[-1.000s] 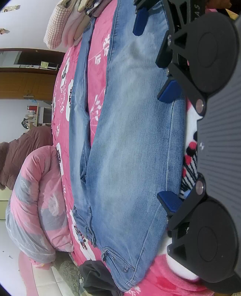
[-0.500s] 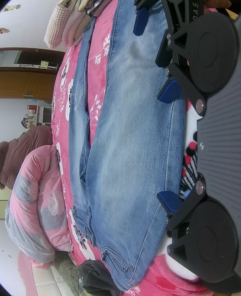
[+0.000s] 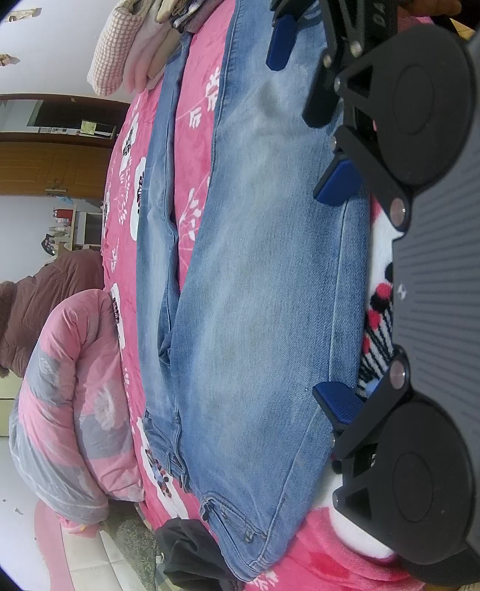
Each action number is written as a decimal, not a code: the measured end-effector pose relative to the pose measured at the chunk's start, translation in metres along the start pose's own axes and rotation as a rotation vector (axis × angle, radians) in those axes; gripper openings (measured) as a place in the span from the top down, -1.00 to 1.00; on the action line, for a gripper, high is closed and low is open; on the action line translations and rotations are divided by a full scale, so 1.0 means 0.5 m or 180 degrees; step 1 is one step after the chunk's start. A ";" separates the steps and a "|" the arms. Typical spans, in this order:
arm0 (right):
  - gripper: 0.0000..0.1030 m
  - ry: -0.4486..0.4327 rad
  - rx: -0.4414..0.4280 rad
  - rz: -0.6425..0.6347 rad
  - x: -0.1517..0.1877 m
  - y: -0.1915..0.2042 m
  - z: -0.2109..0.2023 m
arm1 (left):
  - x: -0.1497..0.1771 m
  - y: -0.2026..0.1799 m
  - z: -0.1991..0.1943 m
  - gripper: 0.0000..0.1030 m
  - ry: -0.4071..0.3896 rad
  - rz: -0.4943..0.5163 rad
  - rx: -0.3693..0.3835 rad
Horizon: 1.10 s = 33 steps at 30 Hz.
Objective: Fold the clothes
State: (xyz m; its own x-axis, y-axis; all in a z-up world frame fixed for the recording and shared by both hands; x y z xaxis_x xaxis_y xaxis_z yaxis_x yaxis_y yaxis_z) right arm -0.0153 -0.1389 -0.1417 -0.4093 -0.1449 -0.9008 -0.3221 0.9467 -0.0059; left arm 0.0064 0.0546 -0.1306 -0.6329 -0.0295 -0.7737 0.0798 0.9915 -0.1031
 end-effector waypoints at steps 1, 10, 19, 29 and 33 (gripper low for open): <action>-0.98 -0.0037 -0.0031 0.0053 0.000 -0.003 -0.003 | 0.000 0.000 0.000 -1.00 0.0000 -0.0001 0.0000; -0.98 -0.0040 -0.0099 0.0104 -0.013 -0.002 -0.013 | 0.000 0.000 0.001 -1.00 -0.0003 -0.0003 -0.0001; -0.98 -0.0095 0.0237 -0.0058 -0.062 -0.038 -0.039 | 0.000 0.001 0.000 -1.00 -0.0004 -0.0005 -0.0004; -0.98 0.0135 0.0739 -0.0026 0.007 -0.090 -0.004 | -0.001 0.001 0.000 -1.00 0.0000 -0.0013 -0.0017; -0.98 0.0105 0.0876 -0.0072 0.015 -0.078 -0.004 | -0.004 0.002 -0.007 -0.99 -0.0038 -0.0050 -0.0055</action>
Point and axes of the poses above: each gripper's, at about its wrist camera, not at the fingertips, and z roughly the way its jaws point, y to its left, x to its underside, the point moved 7 cm from there along z, roughly the way its jaws point, and after that the axes turned 9 degrees about -z, right-handed, at the moved point
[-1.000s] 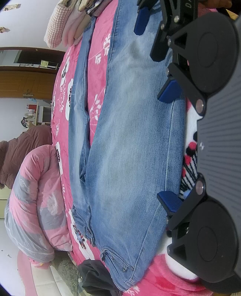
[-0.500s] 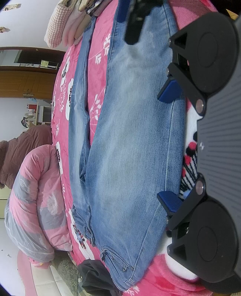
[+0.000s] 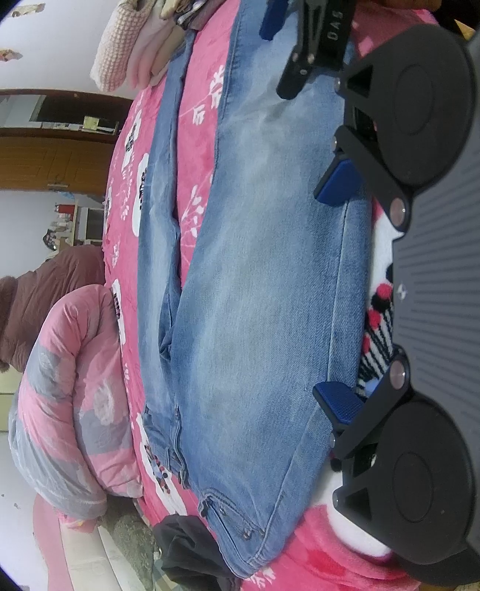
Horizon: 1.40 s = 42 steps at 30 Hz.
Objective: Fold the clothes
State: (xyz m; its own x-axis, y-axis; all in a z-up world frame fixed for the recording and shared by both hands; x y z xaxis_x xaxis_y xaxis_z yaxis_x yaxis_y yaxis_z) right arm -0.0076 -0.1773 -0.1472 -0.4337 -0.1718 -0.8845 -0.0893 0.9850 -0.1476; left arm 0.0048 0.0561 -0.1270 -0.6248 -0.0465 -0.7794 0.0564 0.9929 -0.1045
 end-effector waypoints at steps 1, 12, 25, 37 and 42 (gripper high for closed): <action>-0.98 -0.0010 0.0009 0.0001 0.001 0.001 -0.001 | -0.001 0.001 -0.003 -0.99 -0.0020 -0.0001 -0.0022; -0.98 -0.0036 0.0004 -0.0010 0.002 0.003 -0.001 | -0.081 0.005 0.001 -0.99 -0.0387 0.0045 0.0006; -0.98 -0.0008 0.0009 -0.0031 0.002 0.005 -0.002 | -0.045 0.105 0.073 -0.94 -0.0329 0.0105 -0.0015; -0.98 -0.0053 -0.0016 -0.0056 0.005 0.003 0.001 | -0.089 0.170 -0.018 -0.94 -0.0604 -0.0263 -0.0064; -0.98 -0.0039 -0.0023 -0.0070 0.005 0.004 -0.001 | -0.115 0.193 0.036 -0.94 -0.0431 -0.0489 -0.0218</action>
Point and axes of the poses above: each gripper's, at about its wrist camera, not at the fingertips, and z roughly the way its jaws point, y to its left, x to its underside, the point moved 7 cm from there along z, roughly the way its jaws point, and after that the axes turned 9 degrees about -z, right-handed, at the moved point
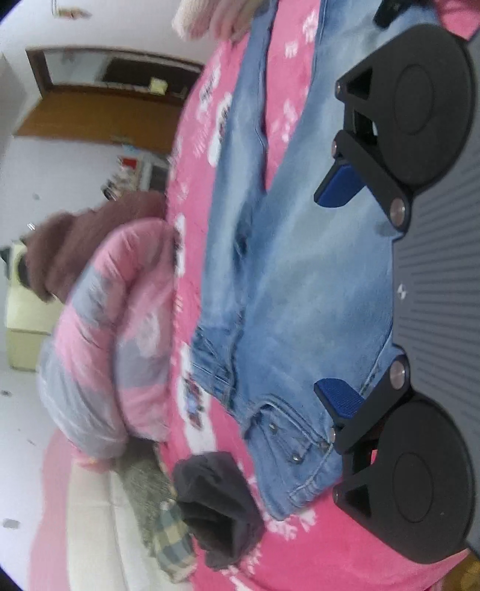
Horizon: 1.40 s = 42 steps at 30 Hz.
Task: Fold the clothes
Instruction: 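Move the right gripper to the jeans hem by the clothes stack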
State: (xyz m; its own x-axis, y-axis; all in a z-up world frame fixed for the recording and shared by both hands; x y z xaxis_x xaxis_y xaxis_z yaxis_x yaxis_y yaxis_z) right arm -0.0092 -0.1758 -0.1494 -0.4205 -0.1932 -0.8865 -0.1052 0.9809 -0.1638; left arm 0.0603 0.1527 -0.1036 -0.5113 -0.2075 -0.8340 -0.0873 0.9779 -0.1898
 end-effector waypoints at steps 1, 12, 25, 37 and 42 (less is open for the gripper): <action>-0.98 0.0009 -0.0012 -0.0007 0.000 -0.001 -0.001 | 0.005 0.004 0.013 -0.94 0.0071 -0.0018 -0.0063; -0.98 0.0102 -0.0095 0.0021 0.035 -0.073 -0.127 | 0.034 0.012 0.029 -0.95 0.0135 0.0060 -0.0176; -0.98 0.0700 0.0550 0.0450 0.100 -0.367 -0.120 | 0.035 -0.001 0.036 -0.98 0.0172 0.0044 -0.0319; -0.98 0.0622 0.1047 0.0805 0.110 -0.528 -0.187 | 0.031 -0.010 0.043 -0.99 0.0279 -0.0013 -0.0442; -0.98 0.0679 0.1139 0.1002 0.158 -0.555 -0.162 | 0.029 -0.010 0.046 -0.99 0.0313 -0.0024 -0.0466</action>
State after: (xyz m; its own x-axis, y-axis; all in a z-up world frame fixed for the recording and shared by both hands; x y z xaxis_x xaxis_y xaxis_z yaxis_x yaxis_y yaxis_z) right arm -0.0862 -0.4651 -0.1391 -0.5603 0.1485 -0.8149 0.3550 0.9319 -0.0743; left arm 0.0730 0.1440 -0.1266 -0.5906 -0.2187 -0.7767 -0.2114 0.9709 -0.1126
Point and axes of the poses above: each gripper's, at about its wrist camera, not at the fingertips, and z roughly the way its jaws point, y to its left, x to its underside, the point moved 7 cm from there along z, roughly the way its jaws point, and after that the axes turned 9 degrees about -z, right-handed, at the moved point
